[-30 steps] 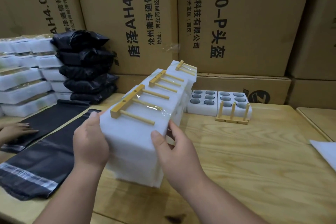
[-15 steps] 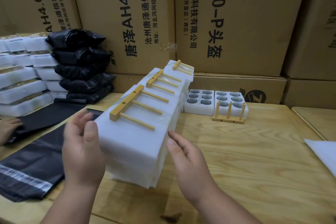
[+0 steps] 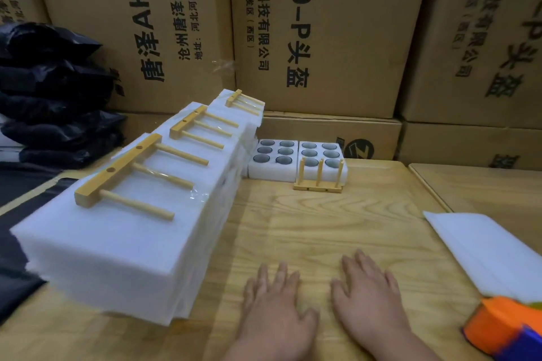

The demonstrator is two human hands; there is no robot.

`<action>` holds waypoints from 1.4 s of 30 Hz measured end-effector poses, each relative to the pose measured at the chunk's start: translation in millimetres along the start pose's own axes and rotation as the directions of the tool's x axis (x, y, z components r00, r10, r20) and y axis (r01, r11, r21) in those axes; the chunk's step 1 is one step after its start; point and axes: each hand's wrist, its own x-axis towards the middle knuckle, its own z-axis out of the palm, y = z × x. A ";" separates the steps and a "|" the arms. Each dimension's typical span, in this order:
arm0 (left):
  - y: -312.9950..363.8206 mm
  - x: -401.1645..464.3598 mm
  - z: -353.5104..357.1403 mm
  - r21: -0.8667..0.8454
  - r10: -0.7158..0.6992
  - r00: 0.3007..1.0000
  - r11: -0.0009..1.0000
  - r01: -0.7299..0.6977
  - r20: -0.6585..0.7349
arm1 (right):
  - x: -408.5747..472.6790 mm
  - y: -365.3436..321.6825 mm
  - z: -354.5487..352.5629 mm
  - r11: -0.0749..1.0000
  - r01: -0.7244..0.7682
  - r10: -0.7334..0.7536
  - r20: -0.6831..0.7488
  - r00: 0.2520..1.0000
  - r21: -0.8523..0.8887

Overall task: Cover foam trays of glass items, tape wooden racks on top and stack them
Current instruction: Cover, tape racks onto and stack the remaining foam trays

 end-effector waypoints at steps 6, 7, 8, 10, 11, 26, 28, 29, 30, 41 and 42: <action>19.1 44.6 31.8 0.275 -0.028 0.988 0.959 0.069 -0.150 | 36.6 4.2 2.6 0.999 0.012 -0.013 -0.008 1.000 -0.034; 14.4 59.5 29.5 0.313 -0.041 0.985 0.945 0.092 -0.166 | 47.1 5.6 2.3 0.999 0.005 -0.005 -0.009 1.000 -0.040; 13.1 70.8 27.8 0.320 -0.055 0.984 0.941 0.107 -0.167 | 58.5 6.0 2.2 0.999 -0.008 0.007 -0.017 1.000 -0.034; 17.4 82.4 32.3 0.299 -0.054 0.983 0.948 0.105 -0.173 | 83.8 5.7 2.0 0.999 -0.048 0.047 -0.031 0.998 -0.021; 19.0 88.7 34.1 0.318 -0.053 0.982 0.942 0.109 -0.179 | 97.8 5.4 1.8 0.998 -0.068 0.067 -0.046 0.997 -0.014; 21.8 108.5 29.4 0.322 -0.066 0.988 0.941 0.109 -0.142 | 246.3 -38.3 21.0 0.948 -0.225 0.273 -0.209 0.939 0.227; 22.8 108.6 27.2 0.333 -0.072 0.991 0.937 0.107 -0.116 | 247.6 -51.1 28.6 0.959 -0.155 0.210 -0.234 0.949 0.236; 23.0 108.9 26.8 0.338 -0.076 0.991 0.935 0.108 -0.107 | 247.2 -57.1 31.6 0.969 -0.106 0.162 -0.246 0.956 0.225; 23.1 108.8 26.4 0.344 -0.077 0.992 0.933 0.108 -0.102 | 246.9 -61.6 34.2 0.977 -0.050 0.103 -0.257 0.961 0.207; 25.8 106.2 26.0 0.286 -0.087 0.983 0.949 0.131 -0.163 | 285.6 6.1 10.4 0.851 -0.085 0.319 -0.381 0.868 0.518; 24.8 107.0 27.8 0.287 -0.093 0.983 0.948 0.136 -0.159 | 292.3 18.2 6.7 0.867 -0.054 0.261 -0.358 0.896 0.495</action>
